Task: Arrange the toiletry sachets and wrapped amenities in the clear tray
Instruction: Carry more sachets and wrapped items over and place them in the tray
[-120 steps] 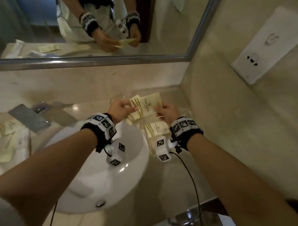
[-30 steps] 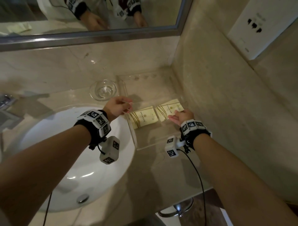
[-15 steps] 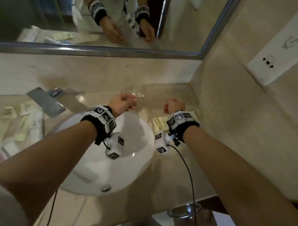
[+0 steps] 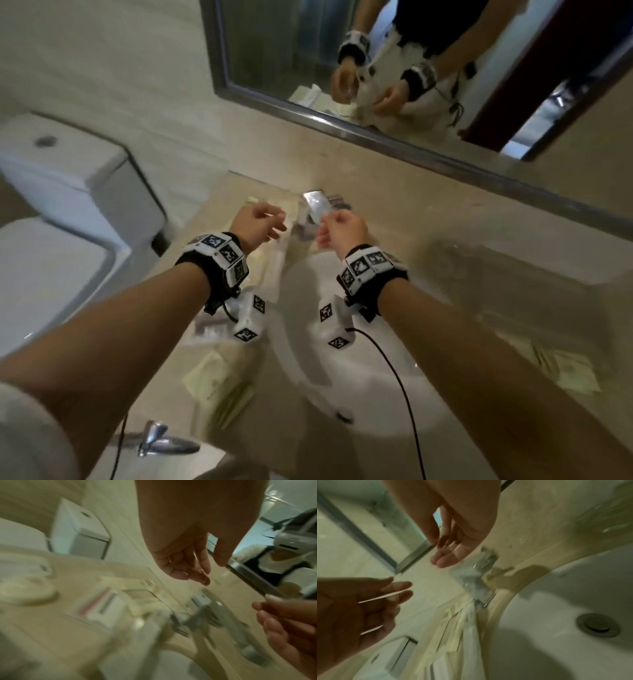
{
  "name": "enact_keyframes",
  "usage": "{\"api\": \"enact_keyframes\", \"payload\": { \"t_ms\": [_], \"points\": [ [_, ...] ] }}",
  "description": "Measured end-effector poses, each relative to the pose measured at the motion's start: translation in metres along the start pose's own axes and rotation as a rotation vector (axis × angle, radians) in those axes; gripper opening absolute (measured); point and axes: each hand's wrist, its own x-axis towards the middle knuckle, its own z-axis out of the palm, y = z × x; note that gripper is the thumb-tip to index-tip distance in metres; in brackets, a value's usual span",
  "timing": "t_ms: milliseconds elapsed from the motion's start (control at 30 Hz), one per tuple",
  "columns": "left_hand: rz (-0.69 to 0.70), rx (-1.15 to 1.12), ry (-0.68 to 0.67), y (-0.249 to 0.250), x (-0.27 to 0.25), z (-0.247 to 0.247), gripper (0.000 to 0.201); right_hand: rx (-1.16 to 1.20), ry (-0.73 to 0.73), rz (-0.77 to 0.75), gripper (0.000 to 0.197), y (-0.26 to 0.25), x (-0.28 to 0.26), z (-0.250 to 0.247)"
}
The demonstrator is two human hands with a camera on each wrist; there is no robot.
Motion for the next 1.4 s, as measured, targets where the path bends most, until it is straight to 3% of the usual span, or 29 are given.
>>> {"api": "enact_keyframes", "payload": {
  "t_ms": [100, 267, 367, 467, 633, 933, 1167, 1400],
  "points": [
    [-0.062, -0.003, 0.103, -0.022, 0.006, -0.050, 0.006, -0.020, -0.060, 0.034, 0.031, 0.002, 0.008, 0.045],
    [-0.150, 0.019, 0.223, -0.051, 0.024, -0.097, 0.021, -0.110, -0.031, 0.005, 0.024, 0.010, 0.034, 0.085],
    [-0.207, 0.027, 0.226, -0.068, 0.038, -0.109, 0.020, -0.210, -0.035, -0.004, 0.004, 0.013, 0.055, 0.105],
    [-0.232, 0.063, 0.215, -0.081, 0.052, -0.112, 0.019, -0.336, -0.019, -0.032, 0.021, 0.013, 0.076, 0.119],
    [-0.266, 0.049, 0.194, -0.095, 0.072, -0.115, 0.021, -0.451, 0.074, -0.174, 0.026, 0.013, 0.105, 0.135],
    [-0.331, 0.026, 0.232, -0.118, 0.091, -0.125, 0.026, -0.763, -0.189, -0.069, 0.052, 0.019, 0.142, 0.159],
    [-0.343, 0.024, 0.215, -0.121, 0.092, -0.131, 0.011, -0.968, -0.241, 0.058, 0.050, 0.011, 0.150, 0.164],
    [-0.297, 0.078, 0.225, -0.117, 0.080, -0.136, 0.009, -1.019, -0.197, -0.086, 0.040, 0.003, 0.132, 0.154]
  ]
}}
